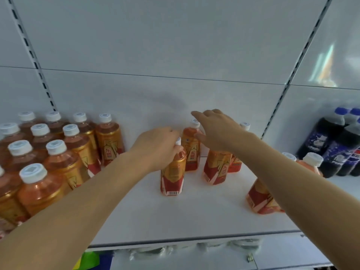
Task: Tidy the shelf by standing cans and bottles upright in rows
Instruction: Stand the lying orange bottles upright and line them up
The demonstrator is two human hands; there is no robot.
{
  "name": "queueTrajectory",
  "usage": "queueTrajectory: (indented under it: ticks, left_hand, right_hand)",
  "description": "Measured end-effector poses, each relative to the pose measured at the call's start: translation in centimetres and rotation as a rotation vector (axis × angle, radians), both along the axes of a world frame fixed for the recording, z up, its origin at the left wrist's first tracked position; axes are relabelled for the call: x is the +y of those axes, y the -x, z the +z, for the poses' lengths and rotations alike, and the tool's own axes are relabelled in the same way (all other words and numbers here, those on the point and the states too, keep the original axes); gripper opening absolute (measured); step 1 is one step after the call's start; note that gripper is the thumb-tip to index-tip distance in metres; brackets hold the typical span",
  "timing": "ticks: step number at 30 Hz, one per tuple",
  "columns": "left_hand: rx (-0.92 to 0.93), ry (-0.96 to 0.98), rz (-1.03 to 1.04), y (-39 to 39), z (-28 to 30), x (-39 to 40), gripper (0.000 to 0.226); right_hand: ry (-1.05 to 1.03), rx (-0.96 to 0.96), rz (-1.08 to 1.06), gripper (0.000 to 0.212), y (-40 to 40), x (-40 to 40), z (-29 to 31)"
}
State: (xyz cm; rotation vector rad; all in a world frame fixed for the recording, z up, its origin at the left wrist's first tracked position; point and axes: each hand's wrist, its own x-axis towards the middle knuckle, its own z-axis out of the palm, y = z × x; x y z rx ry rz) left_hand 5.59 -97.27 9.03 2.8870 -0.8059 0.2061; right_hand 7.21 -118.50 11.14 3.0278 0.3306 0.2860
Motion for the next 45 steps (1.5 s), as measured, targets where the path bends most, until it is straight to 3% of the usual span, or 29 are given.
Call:
queueTrajectory:
  ticks: [3,7,12,16,21,26,29,45]
  left_hand:
    - [0.012,-0.038,0.005,-0.2,0.7,1.2,0.02]
    - [-0.002,-0.033,0.042,-0.3,1.4,3.4,0.032]
    - [-0.025,-0.119,0.162,-0.6,2.3,5.7,0.044]
    - [-0.054,-0.117,0.258,-1.3,2.3,8.2,0.043]
    - [0.058,-0.152,0.164,-1.2,2.4,10.0,0.038]
    - [0.087,-0.123,0.008,-1.7,3.0,10.7,0.041]
    - [0.114,-0.213,0.006,-1.9,2.9,10.6,0.041]
    - [-0.006,-0.397,0.106,-5.2,4.0,15.3,0.028]
  right_hand:
    - [0.048,0.074,-0.018,0.062,-2.7,0.5,-0.1]
    - [-0.017,0.079,-0.008,0.043,-4.1,0.5,0.0]
    - [-0.048,0.071,0.098,0.037,-3.5,1.6,-0.1]
    - [-0.096,0.074,0.162,0.039,-2.9,4.1,-0.1]
    - [-0.084,0.09,0.193,0.043,-2.8,5.7,-0.5]
    - [-0.036,0.172,0.219,0.073,-2.2,5.5,0.0]
    - [0.028,0.188,0.219,0.088,-2.1,5.9,0.5]
    - [0.015,0.043,0.289,0.075,-7.2,14.6,-1.1]
